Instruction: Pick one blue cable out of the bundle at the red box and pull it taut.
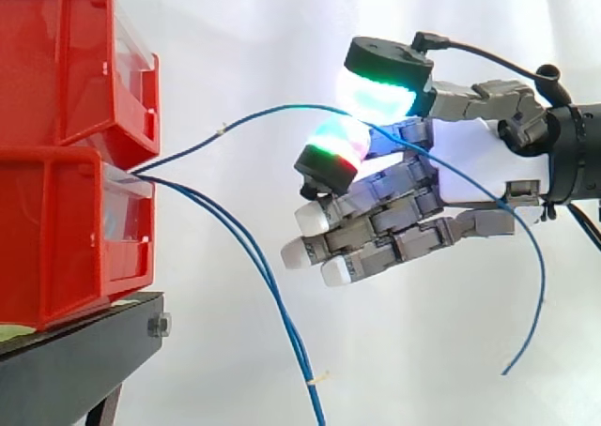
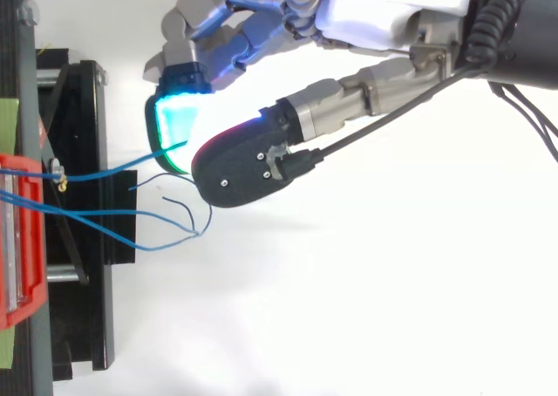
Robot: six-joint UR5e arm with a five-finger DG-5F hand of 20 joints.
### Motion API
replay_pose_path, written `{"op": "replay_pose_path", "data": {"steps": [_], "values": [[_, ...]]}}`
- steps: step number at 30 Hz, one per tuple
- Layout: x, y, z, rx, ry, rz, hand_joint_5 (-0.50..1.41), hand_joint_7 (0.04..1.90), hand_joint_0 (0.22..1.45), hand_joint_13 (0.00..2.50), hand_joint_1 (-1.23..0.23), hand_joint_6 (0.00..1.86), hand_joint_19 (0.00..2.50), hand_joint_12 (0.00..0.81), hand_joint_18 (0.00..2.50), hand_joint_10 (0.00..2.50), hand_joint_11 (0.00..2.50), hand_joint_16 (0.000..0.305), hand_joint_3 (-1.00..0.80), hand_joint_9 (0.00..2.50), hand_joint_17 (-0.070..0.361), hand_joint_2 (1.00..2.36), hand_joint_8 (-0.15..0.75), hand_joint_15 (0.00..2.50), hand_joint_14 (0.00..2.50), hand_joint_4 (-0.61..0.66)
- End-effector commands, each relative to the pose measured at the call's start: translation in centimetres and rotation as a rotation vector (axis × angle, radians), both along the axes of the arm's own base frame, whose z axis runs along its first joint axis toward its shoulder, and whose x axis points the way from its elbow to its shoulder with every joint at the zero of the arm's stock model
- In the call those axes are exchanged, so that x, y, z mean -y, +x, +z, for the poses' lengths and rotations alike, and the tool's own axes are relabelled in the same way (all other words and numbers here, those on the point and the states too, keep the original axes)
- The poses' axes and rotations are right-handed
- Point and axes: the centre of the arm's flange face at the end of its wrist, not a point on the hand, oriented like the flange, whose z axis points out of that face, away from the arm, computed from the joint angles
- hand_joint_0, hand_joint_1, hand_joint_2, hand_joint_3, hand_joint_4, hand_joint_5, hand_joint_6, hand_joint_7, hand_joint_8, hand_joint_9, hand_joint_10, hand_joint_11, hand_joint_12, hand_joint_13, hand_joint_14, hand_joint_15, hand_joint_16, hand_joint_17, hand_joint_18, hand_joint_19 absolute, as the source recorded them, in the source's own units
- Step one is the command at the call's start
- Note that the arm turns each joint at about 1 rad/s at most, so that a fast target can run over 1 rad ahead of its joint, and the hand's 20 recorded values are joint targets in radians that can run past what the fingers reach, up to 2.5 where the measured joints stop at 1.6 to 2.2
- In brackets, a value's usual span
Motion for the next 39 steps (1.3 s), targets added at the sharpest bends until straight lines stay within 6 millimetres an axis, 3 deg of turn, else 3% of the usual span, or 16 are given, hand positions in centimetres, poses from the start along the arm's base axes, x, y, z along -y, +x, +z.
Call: {"op": "replay_pose_path", "data": {"steps": [1,15,31,39], "values": [[0.1,0.0,-0.1,-0.002,0.000,-0.001,-0.13,1.12,0.59,0.41,-0.80,0.87,0.24,0.373,0.36,0.01,0.35,0.055,-0.16,0.77,0.125,1.02,0.316,0.19,0.01,0.08],[0.0,-0.3,-0.4,-0.030,-0.004,-0.003,-0.11,1.23,0.60,0.45,-0.86,0.86,0.23,0.374,0.40,0.01,0.35,0.055,-0.08,0.80,0.123,1.02,0.300,0.20,0.01,0.13],[1.3,-2.4,-1.6,-0.194,-0.023,-0.115,-0.11,1.24,0.60,0.47,-0.85,0.86,0.24,0.379,0.44,0.01,0.35,0.055,-0.06,0.82,0.124,1.02,0.315,0.21,0.01,0.16],[1.0,-2.4,-1.6,-0.199,-0.027,-0.113,-0.11,1.23,0.60,0.47,-0.84,0.86,0.24,0.382,0.45,0.01,0.36,0.055,-0.07,0.81,0.124,1.02,0.323,0.21,0.01,0.17]]}}
